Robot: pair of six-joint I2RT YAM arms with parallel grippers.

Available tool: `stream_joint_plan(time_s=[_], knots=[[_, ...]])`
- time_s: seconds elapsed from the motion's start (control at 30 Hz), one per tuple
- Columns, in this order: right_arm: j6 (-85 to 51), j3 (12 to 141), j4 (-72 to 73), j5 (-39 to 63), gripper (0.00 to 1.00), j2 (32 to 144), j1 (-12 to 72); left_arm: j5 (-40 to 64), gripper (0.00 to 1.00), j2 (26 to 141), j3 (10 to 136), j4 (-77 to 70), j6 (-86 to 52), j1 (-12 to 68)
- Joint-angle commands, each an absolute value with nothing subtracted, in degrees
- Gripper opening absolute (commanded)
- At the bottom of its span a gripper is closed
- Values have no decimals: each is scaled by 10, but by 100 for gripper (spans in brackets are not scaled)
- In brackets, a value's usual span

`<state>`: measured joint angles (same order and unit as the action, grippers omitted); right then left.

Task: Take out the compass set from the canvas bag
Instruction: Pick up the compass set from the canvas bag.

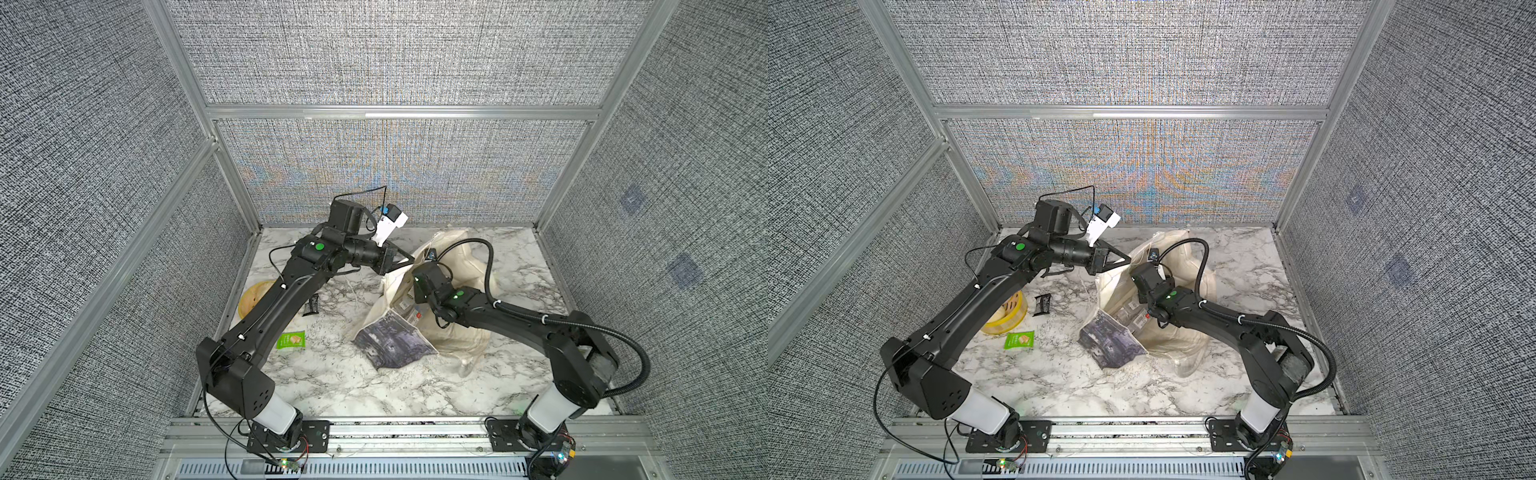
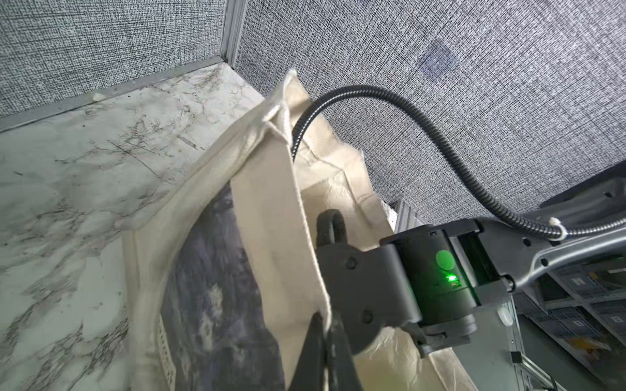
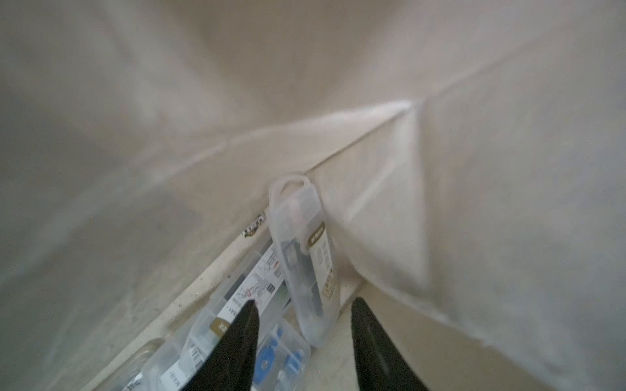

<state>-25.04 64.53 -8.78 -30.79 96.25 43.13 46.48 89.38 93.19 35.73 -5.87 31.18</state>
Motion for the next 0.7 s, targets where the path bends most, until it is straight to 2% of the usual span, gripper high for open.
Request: stream_joint_plan(time_s=[0.0, 0.2, 0.43, 0.67], knots=[[-281, 644, -88, -337, 50, 979, 433, 482, 0, 891, 927, 347, -21, 313], [-244, 656, -42, -369, 57, 1026, 437, 477, 0, 881, 909, 351, -10, 313], [-169, 666, 53, -497, 53, 1106, 436, 475, 0, 871, 894, 353, -2, 312], [-213, 715, 12, -479, 56, 1163, 428, 475, 0, 869, 893, 362, 7, 311]])
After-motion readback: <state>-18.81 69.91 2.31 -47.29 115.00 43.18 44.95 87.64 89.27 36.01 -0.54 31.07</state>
